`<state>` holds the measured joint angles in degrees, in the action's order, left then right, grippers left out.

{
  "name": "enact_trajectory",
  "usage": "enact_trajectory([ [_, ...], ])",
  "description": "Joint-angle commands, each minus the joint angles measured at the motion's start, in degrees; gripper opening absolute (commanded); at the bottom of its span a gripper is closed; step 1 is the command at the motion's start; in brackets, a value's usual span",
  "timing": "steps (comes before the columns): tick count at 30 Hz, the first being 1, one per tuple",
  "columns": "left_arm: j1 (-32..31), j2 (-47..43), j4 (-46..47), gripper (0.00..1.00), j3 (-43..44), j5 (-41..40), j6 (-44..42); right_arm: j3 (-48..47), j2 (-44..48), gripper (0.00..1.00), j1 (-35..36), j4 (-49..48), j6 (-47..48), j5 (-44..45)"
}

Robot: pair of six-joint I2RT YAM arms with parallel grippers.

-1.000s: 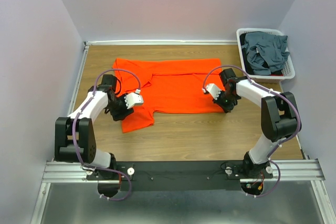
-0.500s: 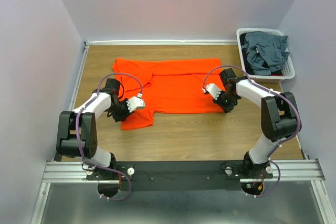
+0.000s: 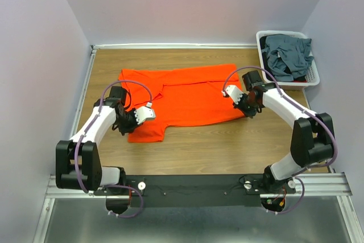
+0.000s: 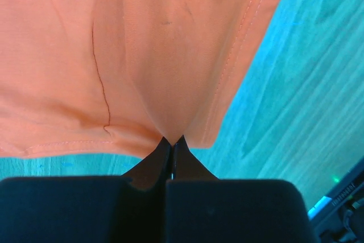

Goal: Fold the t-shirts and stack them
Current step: Fold the tshirt

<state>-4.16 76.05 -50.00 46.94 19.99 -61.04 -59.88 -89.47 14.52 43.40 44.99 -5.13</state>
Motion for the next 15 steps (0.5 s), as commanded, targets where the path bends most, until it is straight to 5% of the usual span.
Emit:
enact_trajectory([
  [1,-0.2,-3.3,-4.5,0.00,0.8,-0.6,0.7,0.8,2.1,0.00,0.2,2.5,-0.7,0.6],
  [8,0.5,-6.4,-8.3,0.00,3.9,-1.4,0.0,-0.4,6.6,0.00,-1.0,5.2,0.0,0.4],
  [15,1.8,-1.1,-5.9,0.00,10.3,-1.4,0.5,-8.0,0.4,0.01,-2.6,5.8,0.7,0.0],
])
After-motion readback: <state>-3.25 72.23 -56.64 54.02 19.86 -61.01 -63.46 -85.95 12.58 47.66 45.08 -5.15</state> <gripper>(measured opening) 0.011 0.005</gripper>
